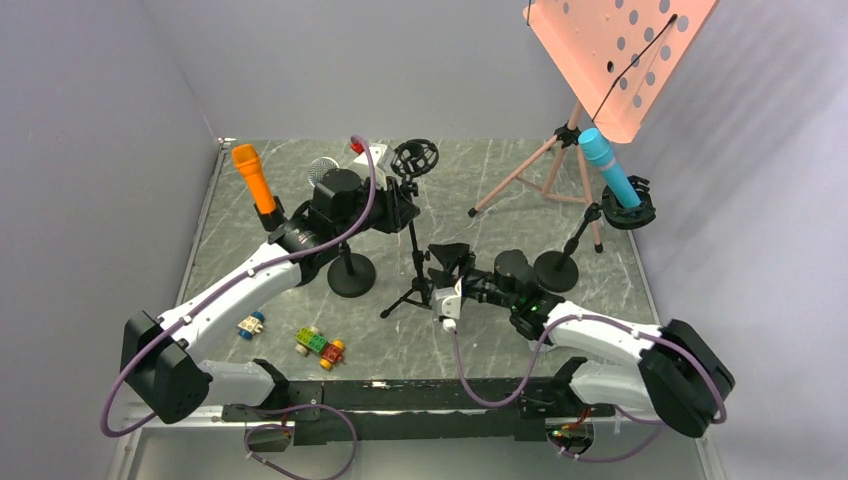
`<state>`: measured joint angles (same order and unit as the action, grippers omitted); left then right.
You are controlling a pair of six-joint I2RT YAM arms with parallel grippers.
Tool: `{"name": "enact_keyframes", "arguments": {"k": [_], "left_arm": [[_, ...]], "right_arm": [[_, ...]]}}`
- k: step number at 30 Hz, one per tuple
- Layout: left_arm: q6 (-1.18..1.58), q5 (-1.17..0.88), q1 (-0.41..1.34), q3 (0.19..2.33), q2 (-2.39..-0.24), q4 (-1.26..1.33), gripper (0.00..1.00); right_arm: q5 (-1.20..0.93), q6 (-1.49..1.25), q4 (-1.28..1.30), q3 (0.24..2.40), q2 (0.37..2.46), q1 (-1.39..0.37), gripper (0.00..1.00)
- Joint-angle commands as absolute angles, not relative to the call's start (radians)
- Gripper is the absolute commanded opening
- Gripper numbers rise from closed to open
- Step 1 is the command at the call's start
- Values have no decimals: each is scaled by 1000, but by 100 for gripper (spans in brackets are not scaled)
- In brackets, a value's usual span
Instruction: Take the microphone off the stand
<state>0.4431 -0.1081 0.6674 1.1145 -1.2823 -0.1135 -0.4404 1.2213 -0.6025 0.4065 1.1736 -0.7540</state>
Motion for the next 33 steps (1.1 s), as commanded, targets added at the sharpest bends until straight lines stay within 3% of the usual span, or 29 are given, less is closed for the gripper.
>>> {"name": "enact_keyframes", "arguments": {"k": [1, 7, 11, 15, 22, 28, 33], "left_arm": [[466, -119, 664, 1113, -1246, -25, 0], [451, -100, 664, 1111, -1245, -12, 0], [440, -91, 662, 1119, -1257, -8, 0], [431, -103, 661, 1127, -1272, -9, 0], [406, -69, 660, 1154, -1293, 8, 0], [421, -61, 658, 1160, -1296, -11, 0], [427, -46, 657, 1157, -1295, -26, 0]], "right_arm": [[-436, 1123, -225, 581, 1045, -748, 71], [-420, 609, 243, 807, 1052, -725, 73], [-643, 248, 437, 975, 1195, -628, 70], [-894, 72, 578, 1125, 1422, -513, 64], [-1119, -408, 258, 1081, 1538, -395, 67], [-1212, -845, -164, 951, 1616, -380, 61], [-1187, -851, -128, 963, 1659, -380, 59]]}}
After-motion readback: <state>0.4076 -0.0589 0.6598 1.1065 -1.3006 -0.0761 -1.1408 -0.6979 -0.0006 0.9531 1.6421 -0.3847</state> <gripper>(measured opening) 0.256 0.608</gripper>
